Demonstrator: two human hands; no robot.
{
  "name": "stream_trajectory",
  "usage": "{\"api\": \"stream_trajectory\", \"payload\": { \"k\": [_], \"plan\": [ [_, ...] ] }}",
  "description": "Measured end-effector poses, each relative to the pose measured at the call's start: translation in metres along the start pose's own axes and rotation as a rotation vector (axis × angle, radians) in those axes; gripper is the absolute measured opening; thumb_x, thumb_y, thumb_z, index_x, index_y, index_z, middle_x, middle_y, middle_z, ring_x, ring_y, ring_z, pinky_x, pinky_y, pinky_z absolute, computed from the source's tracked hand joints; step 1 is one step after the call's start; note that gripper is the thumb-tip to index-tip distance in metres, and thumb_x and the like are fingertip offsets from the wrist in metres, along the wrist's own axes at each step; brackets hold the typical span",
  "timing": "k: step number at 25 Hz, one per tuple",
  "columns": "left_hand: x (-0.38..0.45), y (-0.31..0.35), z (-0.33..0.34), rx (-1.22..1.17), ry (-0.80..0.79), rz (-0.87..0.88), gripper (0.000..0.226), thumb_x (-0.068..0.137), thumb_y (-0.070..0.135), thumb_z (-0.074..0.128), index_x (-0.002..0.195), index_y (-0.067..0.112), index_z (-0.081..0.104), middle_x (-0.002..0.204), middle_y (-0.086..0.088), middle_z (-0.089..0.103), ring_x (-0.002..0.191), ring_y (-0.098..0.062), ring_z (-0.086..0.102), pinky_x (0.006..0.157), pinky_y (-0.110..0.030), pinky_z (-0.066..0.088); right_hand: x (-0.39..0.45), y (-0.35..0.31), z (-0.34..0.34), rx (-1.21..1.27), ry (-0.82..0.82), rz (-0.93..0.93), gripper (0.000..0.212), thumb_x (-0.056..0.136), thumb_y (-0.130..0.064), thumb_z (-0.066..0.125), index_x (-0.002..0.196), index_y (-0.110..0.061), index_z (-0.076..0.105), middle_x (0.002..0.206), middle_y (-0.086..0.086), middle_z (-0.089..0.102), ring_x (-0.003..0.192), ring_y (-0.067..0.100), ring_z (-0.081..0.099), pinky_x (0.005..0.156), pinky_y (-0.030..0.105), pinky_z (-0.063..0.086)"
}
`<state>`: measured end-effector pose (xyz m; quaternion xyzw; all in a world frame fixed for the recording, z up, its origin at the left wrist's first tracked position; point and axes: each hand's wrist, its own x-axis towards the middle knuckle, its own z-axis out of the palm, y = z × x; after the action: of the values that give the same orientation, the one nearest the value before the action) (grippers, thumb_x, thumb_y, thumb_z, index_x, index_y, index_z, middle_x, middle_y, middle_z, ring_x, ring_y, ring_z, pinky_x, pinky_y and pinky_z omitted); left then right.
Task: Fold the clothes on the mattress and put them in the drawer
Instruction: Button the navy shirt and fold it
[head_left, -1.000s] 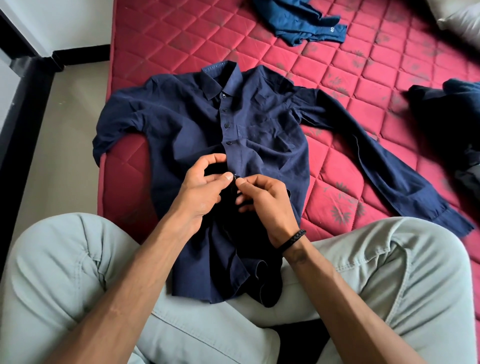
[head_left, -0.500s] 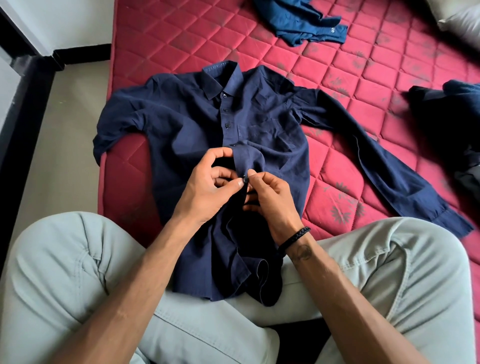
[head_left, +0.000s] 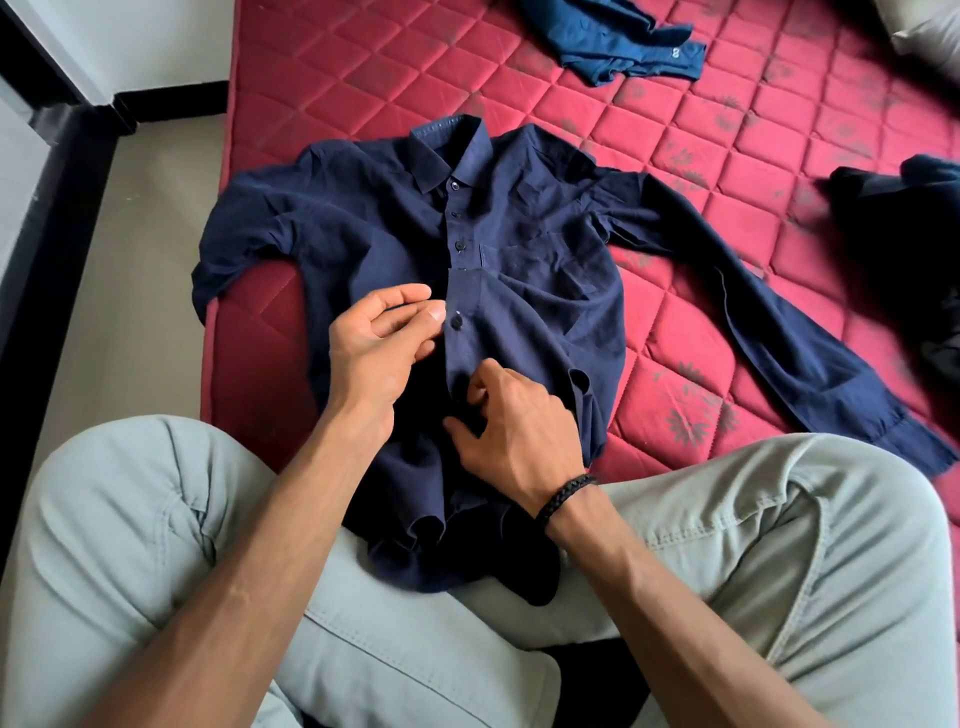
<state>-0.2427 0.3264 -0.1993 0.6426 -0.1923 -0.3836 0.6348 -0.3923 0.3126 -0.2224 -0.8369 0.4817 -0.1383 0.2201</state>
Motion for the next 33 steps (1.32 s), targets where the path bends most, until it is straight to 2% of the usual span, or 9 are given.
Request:
{"api": "stream_trajectory", "payload": {
  "k": [3, 5, 9, 11, 15, 20, 23, 29, 33],
  "plan": [
    [0.001, 0.004, -0.003, 0.092, 0.011, 0.061, 0.021, 0.088, 0.012, 0.081, 0.107, 0.014, 0.073, 0.095, -0.003, 0.080, 0.094, -0.016, 0.077, 0.078, -0.025, 0.057, 0.014, 0.021, -0.008, 0.343, -0.110, 0.088, 0.015, 0.086, -0.033, 0.076, 0.087, -0.019, 0.070, 0.075, -0.007, 0.068, 0.068, 0.011, 0.063, 0.067, 0.033, 0.051],
    [-0.004, 0.010, -0.002, 0.202, -0.043, 0.097, 0.013, 0.089, 0.014, 0.078, 0.101, 0.015, 0.074, 0.088, -0.004, 0.080, 0.084, -0.016, 0.077, 0.074, -0.027, 0.059, 0.020, 0.031, -0.019, 0.502, -0.218, 0.136, 0.012, 0.093, -0.024, 0.074, 0.088, -0.013, 0.075, 0.067, -0.007, 0.064, 0.056, 0.002, 0.051, 0.060, 0.026, 0.045],
    [-0.023, 0.013, -0.002, 0.659, -0.343, 0.120, 0.005, 0.089, 0.019, 0.078, 0.086, 0.015, 0.076, 0.069, -0.001, 0.076, 0.063, -0.014, 0.074, 0.065, -0.031, 0.063, 0.021, 0.040, -0.037, 0.602, -0.228, 0.260, 0.010, 0.094, -0.015, 0.073, 0.092, -0.005, 0.075, 0.066, 0.001, 0.058, 0.050, 0.003, 0.042, 0.047, 0.017, 0.035],
    [-0.029, 0.010, -0.004, 0.830, -0.390, 0.139, 0.007, 0.085, 0.021, 0.082, 0.082, 0.017, 0.077, 0.065, 0.002, 0.075, 0.060, -0.007, 0.073, 0.065, -0.023, 0.061, 0.021, 0.045, -0.041, 0.577, -0.191, 0.277, 0.007, 0.090, -0.015, 0.078, 0.089, -0.008, 0.077, 0.064, 0.000, 0.056, 0.048, 0.002, 0.042, 0.046, 0.014, 0.035],
    [-0.025, 0.009, -0.007, 0.891, -0.353, 0.240, 0.013, 0.078, 0.025, 0.088, 0.082, 0.023, 0.076, 0.068, 0.008, 0.073, 0.061, -0.002, 0.069, 0.064, -0.010, 0.052, 0.024, 0.052, -0.039, 0.583, -0.104, 0.339, 0.010, 0.087, -0.020, 0.080, 0.081, -0.015, 0.073, 0.061, -0.001, 0.059, 0.055, 0.010, 0.051, 0.055, 0.027, 0.044],
    [-0.022, -0.014, -0.008, 1.126, -0.412, 0.254, 0.016, 0.079, 0.033, 0.085, 0.093, 0.034, 0.078, 0.066, 0.015, 0.069, 0.065, -0.003, 0.065, 0.075, -0.033, 0.059, 0.025, 0.051, -0.037, 0.620, -0.068, 0.361, 0.011, 0.085, -0.019, 0.079, 0.079, -0.016, 0.070, 0.066, 0.004, 0.071, 0.053, 0.010, 0.057, 0.058, 0.033, 0.050],
    [-0.026, -0.014, -0.002, 1.173, -0.422, 0.259, 0.011, 0.082, 0.028, 0.081, 0.090, 0.033, 0.076, 0.068, 0.012, 0.068, 0.071, -0.012, 0.067, 0.073, -0.036, 0.059, 0.023, 0.048, -0.037, 0.662, -0.070, 0.359, 0.014, 0.083, -0.018, 0.081, 0.079, -0.017, 0.067, 0.073, 0.011, 0.075, 0.056, 0.013, 0.060, 0.062, 0.037, 0.054],
    [-0.026, -0.015, -0.003, 1.217, -0.422, 0.263, 0.010, 0.085, 0.020, 0.078, 0.085, 0.029, 0.073, 0.066, 0.013, 0.063, 0.070, -0.009, 0.066, 0.073, -0.033, 0.058, 0.022, 0.043, -0.040, 0.579, -0.190, 0.232, 0.010, 0.092, -0.017, 0.075, 0.086, -0.010, 0.071, 0.067, 0.000, 0.063, 0.056, 0.006, 0.050, 0.053, 0.020, 0.043],
    [-0.025, -0.013, 0.000, 0.873, -0.329, 0.146, 0.009, 0.082, 0.021, 0.083, 0.082, 0.027, 0.076, 0.068, 0.007, 0.073, 0.064, -0.003, 0.069, 0.069, -0.022, 0.058, 0.020, 0.040, -0.036, 0.527, -0.217, 0.203, 0.013, 0.096, -0.020, 0.070, 0.091, -0.008, 0.069, 0.068, 0.000, 0.062, 0.056, 0.008, 0.048, 0.054, 0.026, 0.042]
  ]
}}
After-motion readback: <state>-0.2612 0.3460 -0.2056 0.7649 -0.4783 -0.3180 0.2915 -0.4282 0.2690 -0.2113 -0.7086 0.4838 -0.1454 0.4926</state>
